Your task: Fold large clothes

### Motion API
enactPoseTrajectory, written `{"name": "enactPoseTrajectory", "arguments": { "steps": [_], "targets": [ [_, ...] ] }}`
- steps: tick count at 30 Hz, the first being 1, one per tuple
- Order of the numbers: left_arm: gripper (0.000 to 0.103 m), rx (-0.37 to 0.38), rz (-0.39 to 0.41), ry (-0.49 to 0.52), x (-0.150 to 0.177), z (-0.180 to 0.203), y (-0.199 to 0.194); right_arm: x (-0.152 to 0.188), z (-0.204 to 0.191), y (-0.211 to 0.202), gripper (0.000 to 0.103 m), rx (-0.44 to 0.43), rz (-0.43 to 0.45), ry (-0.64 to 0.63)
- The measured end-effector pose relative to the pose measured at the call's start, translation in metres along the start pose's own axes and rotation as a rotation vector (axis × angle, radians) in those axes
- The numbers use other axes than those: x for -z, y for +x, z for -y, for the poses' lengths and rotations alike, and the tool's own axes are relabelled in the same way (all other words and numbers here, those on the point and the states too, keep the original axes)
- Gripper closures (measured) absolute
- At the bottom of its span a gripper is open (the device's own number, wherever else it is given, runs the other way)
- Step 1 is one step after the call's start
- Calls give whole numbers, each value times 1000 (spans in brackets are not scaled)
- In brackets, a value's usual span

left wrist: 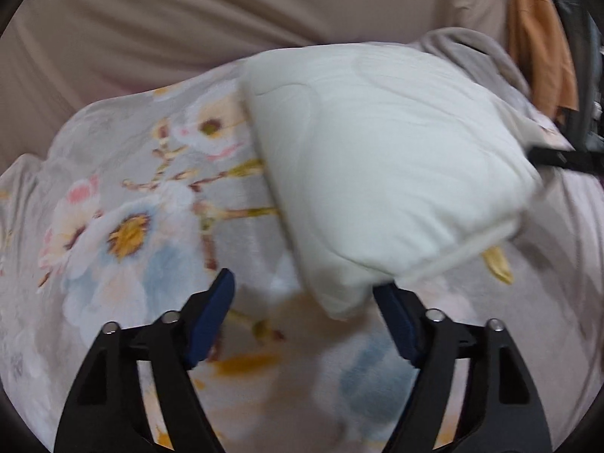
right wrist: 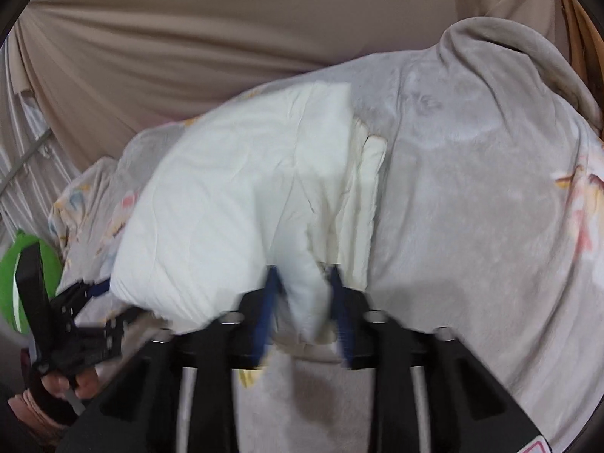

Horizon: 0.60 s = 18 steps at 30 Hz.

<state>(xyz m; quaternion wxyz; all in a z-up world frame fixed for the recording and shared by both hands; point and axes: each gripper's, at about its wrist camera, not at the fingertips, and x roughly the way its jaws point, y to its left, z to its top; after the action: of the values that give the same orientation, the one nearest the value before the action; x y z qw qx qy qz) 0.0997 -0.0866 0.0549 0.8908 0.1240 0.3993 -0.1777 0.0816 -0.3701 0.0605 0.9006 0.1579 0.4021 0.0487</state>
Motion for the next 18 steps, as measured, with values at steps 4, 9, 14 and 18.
{"name": "enactPoseTrajectory", "arguments": {
  "steps": [4, 9, 14, 18],
  "targets": [
    [34, 9, -10, -47, -2, -13, -3, 11, -27, -32, 95, 1, 100, -88],
    [34, -1, -47, -40, 4, -10, 11, 29, -13, 12, 95, 72, -22, -69],
    [34, -3, -56, -47, 7, -7, 16, 40, -19, 33, 94, 147, -28, -141],
    [34, -4, -54, -44, 8, -6, 8, 40, -17, 26, 92, 132, -6, -134]
  ]
}}
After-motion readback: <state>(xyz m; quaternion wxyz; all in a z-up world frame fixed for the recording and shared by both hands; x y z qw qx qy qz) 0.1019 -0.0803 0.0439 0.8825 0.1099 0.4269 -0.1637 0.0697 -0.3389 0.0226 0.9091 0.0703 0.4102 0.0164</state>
